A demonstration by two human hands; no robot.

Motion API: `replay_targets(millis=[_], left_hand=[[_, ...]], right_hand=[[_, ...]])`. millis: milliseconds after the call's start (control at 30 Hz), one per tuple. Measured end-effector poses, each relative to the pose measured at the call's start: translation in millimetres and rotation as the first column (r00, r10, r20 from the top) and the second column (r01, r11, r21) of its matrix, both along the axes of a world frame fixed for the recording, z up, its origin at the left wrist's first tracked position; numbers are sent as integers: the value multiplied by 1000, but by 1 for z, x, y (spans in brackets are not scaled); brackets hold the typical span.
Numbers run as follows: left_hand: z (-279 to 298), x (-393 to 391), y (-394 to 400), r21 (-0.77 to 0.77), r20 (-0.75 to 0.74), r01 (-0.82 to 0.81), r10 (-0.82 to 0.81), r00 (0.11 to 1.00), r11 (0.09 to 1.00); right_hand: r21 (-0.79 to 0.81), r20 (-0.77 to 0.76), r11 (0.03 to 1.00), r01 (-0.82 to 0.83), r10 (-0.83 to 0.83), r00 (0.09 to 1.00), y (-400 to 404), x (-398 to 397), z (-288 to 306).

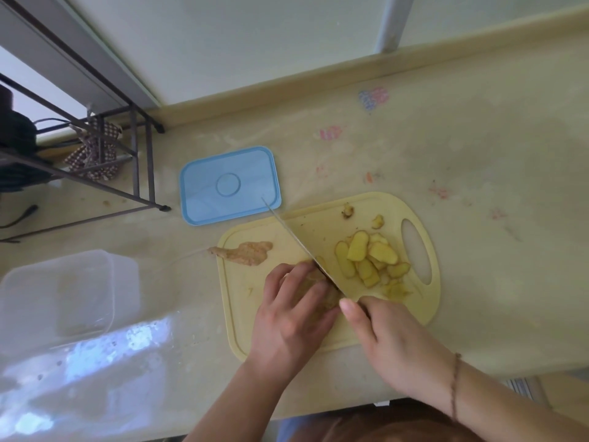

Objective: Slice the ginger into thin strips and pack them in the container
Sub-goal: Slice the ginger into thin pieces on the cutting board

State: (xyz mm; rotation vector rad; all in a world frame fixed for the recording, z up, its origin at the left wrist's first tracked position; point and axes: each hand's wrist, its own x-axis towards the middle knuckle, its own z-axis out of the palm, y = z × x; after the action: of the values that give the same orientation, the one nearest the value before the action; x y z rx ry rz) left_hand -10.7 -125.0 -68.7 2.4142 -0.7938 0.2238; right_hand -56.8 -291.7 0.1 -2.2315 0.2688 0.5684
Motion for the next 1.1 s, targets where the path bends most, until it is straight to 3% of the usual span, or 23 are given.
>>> replay_targets(millis=[267, 467, 1100], left_hand=[[0, -2, 3, 39, 5, 14, -14, 1000, 999], [0, -1, 0, 43, -7, -9, 9, 1000, 999], [-1, 0, 1, 26, -19, 10, -10, 1000, 1000]], right_hand=[[75, -22, 992, 97, -96, 995, -23, 3, -2], [24, 27, 999, 43, -44, 999, -14, -11, 19], [13, -87, 1000, -2, 3, 996, -10, -19, 38]])
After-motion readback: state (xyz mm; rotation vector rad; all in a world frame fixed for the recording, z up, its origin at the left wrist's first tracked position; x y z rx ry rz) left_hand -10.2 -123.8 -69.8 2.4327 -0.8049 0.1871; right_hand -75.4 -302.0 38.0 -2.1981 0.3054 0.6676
